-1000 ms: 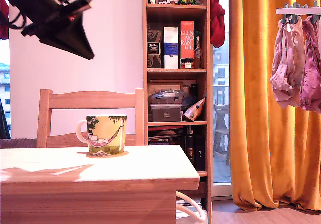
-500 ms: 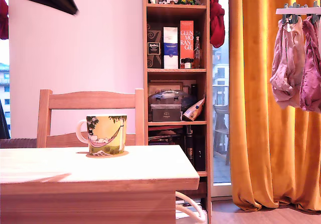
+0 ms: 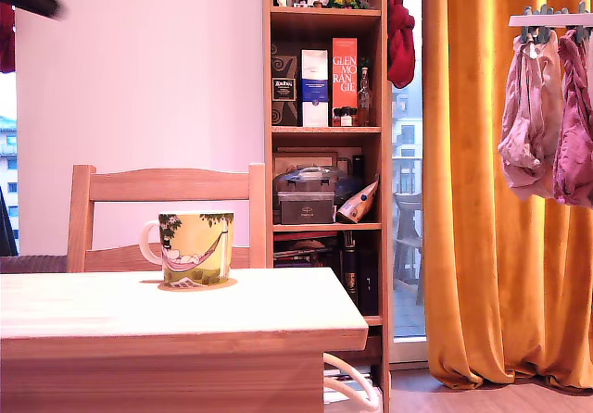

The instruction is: Pick up the coffee capsules on the table and drop them inside the coffee cup

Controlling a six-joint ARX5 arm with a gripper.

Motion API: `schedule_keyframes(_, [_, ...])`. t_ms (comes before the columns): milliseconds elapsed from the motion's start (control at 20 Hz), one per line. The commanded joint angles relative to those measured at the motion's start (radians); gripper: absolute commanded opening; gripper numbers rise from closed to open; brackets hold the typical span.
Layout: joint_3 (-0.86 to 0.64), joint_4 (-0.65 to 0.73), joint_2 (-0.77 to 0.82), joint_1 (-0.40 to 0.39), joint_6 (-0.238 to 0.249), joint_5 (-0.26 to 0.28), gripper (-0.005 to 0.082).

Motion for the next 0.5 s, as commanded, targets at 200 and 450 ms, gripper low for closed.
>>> schedule_keyframes(200, [-0.121,0.03,-0.15,0.081,-0.043,0.064,-0.0017])
schedule_keyframes(450, [-0.176,0.013,-0.271,0.126,-0.056,0.065,-0.0018])
